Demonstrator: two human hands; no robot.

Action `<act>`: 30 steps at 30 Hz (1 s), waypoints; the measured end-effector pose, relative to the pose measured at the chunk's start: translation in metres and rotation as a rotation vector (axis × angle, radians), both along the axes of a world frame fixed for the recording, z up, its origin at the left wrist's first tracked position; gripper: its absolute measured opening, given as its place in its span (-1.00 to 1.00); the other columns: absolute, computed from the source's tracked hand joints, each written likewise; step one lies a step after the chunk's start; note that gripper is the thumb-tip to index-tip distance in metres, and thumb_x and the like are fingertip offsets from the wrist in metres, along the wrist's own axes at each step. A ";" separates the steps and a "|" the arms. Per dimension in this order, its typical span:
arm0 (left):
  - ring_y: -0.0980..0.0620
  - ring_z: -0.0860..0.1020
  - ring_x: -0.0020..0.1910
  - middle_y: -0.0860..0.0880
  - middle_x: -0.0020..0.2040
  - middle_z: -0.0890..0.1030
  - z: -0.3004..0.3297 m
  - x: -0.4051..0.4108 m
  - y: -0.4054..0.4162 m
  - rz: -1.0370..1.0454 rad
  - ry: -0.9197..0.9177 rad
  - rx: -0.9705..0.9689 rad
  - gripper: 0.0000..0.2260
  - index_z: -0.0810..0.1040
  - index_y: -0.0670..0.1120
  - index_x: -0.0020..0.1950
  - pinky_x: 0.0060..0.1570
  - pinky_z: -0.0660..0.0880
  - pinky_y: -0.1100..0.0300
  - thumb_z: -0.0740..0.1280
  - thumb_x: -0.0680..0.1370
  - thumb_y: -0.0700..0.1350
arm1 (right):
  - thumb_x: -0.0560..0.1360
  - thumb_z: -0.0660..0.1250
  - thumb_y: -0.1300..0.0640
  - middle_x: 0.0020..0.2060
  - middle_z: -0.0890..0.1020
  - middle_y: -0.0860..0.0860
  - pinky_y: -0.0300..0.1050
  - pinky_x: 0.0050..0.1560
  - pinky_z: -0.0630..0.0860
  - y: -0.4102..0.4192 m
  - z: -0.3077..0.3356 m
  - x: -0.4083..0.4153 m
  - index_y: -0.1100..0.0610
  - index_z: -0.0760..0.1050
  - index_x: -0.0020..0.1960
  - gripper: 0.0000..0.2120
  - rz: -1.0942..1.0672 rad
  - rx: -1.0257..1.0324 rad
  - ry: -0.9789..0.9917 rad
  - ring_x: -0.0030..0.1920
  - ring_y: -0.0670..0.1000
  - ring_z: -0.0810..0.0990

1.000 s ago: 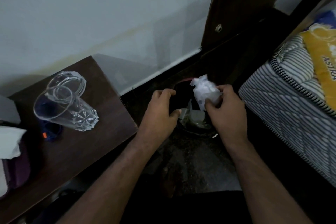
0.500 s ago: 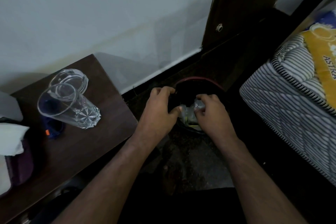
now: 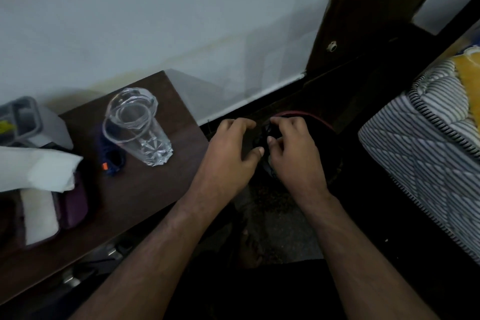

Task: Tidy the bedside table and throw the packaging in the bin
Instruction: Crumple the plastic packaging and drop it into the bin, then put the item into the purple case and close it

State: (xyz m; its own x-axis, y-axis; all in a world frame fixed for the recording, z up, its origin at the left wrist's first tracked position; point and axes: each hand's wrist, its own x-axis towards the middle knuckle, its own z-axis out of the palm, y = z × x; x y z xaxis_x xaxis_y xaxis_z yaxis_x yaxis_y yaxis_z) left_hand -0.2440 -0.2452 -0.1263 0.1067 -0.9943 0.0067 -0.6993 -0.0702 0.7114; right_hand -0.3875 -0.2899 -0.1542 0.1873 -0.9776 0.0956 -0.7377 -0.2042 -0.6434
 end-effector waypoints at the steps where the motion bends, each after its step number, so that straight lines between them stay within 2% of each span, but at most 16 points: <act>1: 0.15 0.46 0.24 0.01 0.31 0.49 0.003 0.005 0.007 0.011 0.001 -0.009 -0.57 0.48 -0.04 0.42 0.00 0.28 0.58 0.46 0.56 -0.09 | 0.61 0.34 0.12 0.28 0.47 0.04 0.10 0.14 0.58 0.005 0.004 0.006 0.07 0.46 0.40 -0.63 0.016 -0.015 -0.003 0.15 0.11 0.63; 5: 0.11 0.52 0.21 0.02 0.29 0.50 0.013 0.025 0.038 0.092 0.011 -0.049 -0.57 0.49 -0.04 0.41 0.14 0.41 0.32 0.46 0.56 -0.08 | 0.61 0.34 0.13 0.27 0.47 0.07 0.12 0.13 0.58 0.027 0.019 0.028 0.09 0.46 0.40 -0.63 0.080 -0.053 -0.024 0.12 0.13 0.63; 10: 0.13 0.49 0.29 0.04 0.32 0.50 0.024 0.048 0.081 0.187 0.016 -0.090 -0.59 0.49 0.00 0.40 0.18 0.36 0.31 0.46 0.56 -0.07 | 0.61 0.34 0.14 0.25 0.46 0.07 0.03 0.09 0.57 0.061 0.037 0.055 0.10 0.46 0.39 -0.65 0.156 -0.100 -0.033 0.10 0.11 0.62; 16: 0.05 0.58 0.19 -0.02 0.23 0.57 0.033 0.072 0.131 0.324 0.041 -0.200 -0.65 0.56 -0.07 0.32 0.24 0.51 0.17 0.47 0.54 -0.14 | 0.62 0.32 0.15 0.25 0.47 0.04 0.01 0.09 0.58 0.106 0.059 0.094 0.09 0.47 0.38 -0.66 0.241 -0.132 -0.099 0.09 0.10 0.64; 21: -0.02 0.58 0.21 -0.04 0.26 0.54 0.030 0.092 0.167 0.405 -0.028 -0.176 -0.65 0.53 -0.06 0.34 0.21 0.53 0.01 0.44 0.55 -0.13 | 0.60 0.33 0.19 0.23 0.48 0.04 -0.01 0.10 0.59 0.139 0.077 0.126 0.08 0.47 0.39 -0.64 0.282 -0.188 -0.142 0.12 0.06 0.61; 26: -0.03 0.57 0.20 -0.05 0.26 0.54 0.031 0.118 0.196 0.495 -0.070 -0.187 -0.63 0.52 -0.06 0.36 0.21 0.51 0.06 0.43 0.56 -0.11 | 0.61 0.32 0.18 0.24 0.49 0.04 -0.13 0.08 0.54 0.165 0.087 0.157 0.07 0.47 0.40 -0.64 0.328 -0.192 -0.192 0.11 0.02 0.61; 28: -0.03 0.56 0.20 -0.06 0.27 0.55 0.032 0.128 0.205 0.522 -0.064 -0.176 -0.64 0.52 -0.06 0.36 0.21 0.51 0.05 0.42 0.56 -0.11 | 0.61 0.33 0.18 0.25 0.50 0.04 -0.24 0.06 0.46 0.170 0.089 0.167 0.08 0.49 0.38 -0.66 0.334 -0.199 -0.190 0.14 -0.01 0.59; 30: -0.03 0.57 0.18 -0.06 0.25 0.55 0.034 0.139 0.214 0.557 -0.051 -0.175 -0.64 0.53 -0.06 0.35 0.18 0.53 0.05 0.42 0.56 -0.11 | 0.61 0.33 0.18 0.25 0.50 0.03 -0.22 0.06 0.47 0.173 0.089 0.177 0.07 0.50 0.35 -0.68 0.345 -0.190 -0.187 0.14 -0.03 0.57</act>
State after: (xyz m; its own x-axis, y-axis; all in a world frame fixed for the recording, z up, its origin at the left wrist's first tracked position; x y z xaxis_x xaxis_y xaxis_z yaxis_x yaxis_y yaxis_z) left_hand -0.1047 -0.0310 -0.0922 0.6084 -0.7718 0.1849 -0.6241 -0.3213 0.7122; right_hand -0.2102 -0.1167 -0.0657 0.4625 -0.8225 0.3310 -0.4799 -0.5461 -0.6866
